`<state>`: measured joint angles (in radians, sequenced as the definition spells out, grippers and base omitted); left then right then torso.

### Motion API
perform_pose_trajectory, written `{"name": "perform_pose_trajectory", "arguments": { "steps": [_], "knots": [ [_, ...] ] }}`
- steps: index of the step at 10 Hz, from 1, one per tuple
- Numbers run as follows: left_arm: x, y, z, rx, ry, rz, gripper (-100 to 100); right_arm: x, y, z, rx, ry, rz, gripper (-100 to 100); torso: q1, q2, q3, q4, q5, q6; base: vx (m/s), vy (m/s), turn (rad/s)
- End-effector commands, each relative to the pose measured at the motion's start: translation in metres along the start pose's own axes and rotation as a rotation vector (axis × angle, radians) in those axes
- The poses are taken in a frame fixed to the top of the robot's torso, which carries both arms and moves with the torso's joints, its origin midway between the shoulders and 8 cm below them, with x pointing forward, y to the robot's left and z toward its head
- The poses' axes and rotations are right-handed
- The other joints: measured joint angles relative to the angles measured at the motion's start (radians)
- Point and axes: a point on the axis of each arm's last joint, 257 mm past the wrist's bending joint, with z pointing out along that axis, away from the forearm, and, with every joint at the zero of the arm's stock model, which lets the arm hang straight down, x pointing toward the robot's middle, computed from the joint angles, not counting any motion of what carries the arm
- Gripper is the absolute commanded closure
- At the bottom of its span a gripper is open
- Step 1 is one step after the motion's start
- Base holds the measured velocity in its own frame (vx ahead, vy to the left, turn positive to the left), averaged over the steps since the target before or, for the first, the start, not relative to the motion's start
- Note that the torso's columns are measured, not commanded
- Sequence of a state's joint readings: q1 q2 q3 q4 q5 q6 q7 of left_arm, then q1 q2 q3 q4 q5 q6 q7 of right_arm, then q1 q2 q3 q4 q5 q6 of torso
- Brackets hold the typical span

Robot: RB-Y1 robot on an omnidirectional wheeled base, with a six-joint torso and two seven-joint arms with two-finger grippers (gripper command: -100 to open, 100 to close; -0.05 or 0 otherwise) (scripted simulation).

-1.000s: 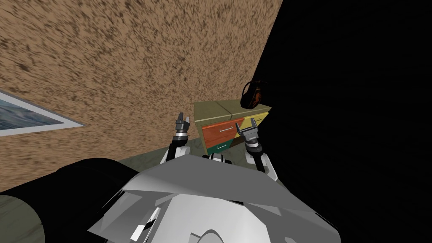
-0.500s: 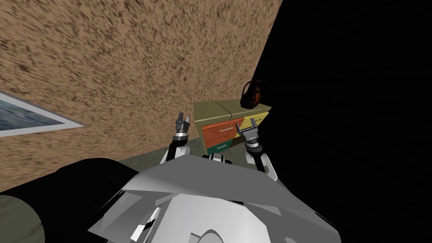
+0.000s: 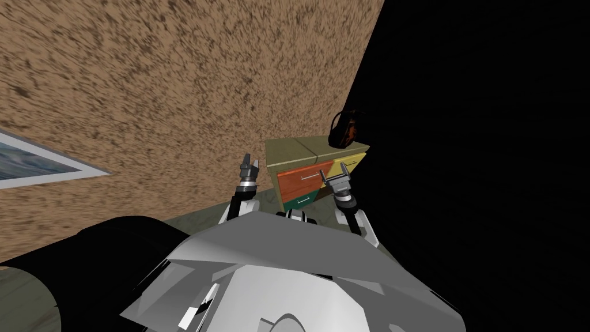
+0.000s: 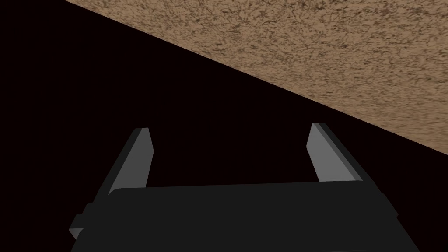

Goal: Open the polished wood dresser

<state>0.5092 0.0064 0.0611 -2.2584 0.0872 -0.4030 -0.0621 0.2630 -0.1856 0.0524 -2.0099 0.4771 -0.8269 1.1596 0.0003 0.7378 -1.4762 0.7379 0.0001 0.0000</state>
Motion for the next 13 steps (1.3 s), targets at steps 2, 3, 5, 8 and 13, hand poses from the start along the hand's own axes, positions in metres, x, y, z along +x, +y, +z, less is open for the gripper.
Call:
{"name": "perform_pose_trajectory", "arguments": {
  "steps": [2,3,5,8,13],
  "knots": [
    [0.0,0.0,0.0,0.0,0.0,0.0,0,0.017,0.006,-0.007,-0.031,0.046,-0.106,-100,-0.001,0.0,0.0,0.0,0.0,0.0,-0.006,0.047,-0.041],
    [0.0,0.0,0.0,0.0,0.0,0.0,0,0.022,0.008,-0.009,-0.041,0.059,-0.137,-100,-0.001,0.0,0.0,0.0,0.0,0.0,-0.003,0.055,-0.021],
    [0.0,0.0,0.0,0.0,0.0,0.0,0,0.032,0.012,-0.014,-0.062,0.086,-0.197,-100,0.0,0.0,0.0,0.0,0.0,0.0,-0.005,0.052,-0.037],
    [0.0,0.0,0.0,0.0,0.0,0.0,0,0.047,0.017,-0.021,-0.093,0.125,-0.28,-100,0.0,0.0,0.0,0.0,0.0,0.0,-0.004,0.054,-0.035],
    [0.0,0.0,0.0,0.0,0.0,0.0,0,0.072,0.025,-0.035,-0.152,0.187,-0.416,-100,0.0,0.0,0.0,0.0,0.0,0.0,-0.004,0.046,-0.03]
  ]
}}
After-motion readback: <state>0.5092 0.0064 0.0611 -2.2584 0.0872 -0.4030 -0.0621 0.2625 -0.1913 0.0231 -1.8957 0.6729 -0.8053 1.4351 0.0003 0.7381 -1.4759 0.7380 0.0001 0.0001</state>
